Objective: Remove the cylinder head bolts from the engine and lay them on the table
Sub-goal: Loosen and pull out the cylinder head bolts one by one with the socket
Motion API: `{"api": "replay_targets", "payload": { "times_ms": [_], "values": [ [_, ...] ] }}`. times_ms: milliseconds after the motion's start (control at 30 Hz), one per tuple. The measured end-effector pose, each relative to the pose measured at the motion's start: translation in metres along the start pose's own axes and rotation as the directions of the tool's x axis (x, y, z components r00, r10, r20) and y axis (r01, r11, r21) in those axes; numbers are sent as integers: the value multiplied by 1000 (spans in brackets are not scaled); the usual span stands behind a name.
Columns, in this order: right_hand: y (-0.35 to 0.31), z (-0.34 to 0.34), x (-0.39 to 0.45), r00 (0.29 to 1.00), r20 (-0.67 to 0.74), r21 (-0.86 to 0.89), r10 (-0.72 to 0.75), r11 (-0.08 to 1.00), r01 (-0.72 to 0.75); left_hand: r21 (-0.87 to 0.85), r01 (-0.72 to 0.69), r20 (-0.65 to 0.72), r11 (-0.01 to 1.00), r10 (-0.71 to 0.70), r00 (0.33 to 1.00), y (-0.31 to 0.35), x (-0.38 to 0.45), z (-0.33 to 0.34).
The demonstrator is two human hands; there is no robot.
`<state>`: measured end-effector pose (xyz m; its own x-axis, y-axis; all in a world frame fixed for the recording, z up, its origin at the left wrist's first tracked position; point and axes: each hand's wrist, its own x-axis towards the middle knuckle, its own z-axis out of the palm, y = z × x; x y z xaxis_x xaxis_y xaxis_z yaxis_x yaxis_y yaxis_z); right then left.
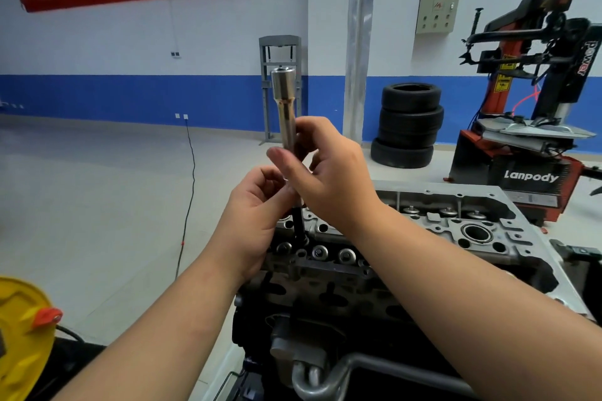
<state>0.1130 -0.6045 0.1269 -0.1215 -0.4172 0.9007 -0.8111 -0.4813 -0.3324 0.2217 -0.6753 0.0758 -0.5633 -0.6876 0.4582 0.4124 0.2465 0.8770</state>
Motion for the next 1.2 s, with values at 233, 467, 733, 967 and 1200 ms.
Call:
{"api": "replay_targets", "payload": {
  "times_ms": [233, 467, 733, 967, 1200],
  "values": [
    [-1, 2, -2, 999, 26, -41, 31, 999, -30, 39, 43, 85, 998, -46, 995, 3, -2, 6],
    [-1, 0, 0, 1000, -21, -31, -23, 999, 23, 30, -25, -33, 999, 26, 999, 3, -4, 9],
    [-1, 1, -2, 1000, 19, -14, -1, 1000, 1, 49, 4, 65, 999, -7, 998, 6, -6, 6],
    [0, 4, 0, 999, 13, -47, -30, 998, 30, -8, -2, -1, 1000, 2, 1000, 4, -3, 5],
    [-2, 1, -1, 1000, 16, -31, -11, 999, 12, 19, 13, 50, 1000, -14, 999, 3, -3, 3]
  ]
}}
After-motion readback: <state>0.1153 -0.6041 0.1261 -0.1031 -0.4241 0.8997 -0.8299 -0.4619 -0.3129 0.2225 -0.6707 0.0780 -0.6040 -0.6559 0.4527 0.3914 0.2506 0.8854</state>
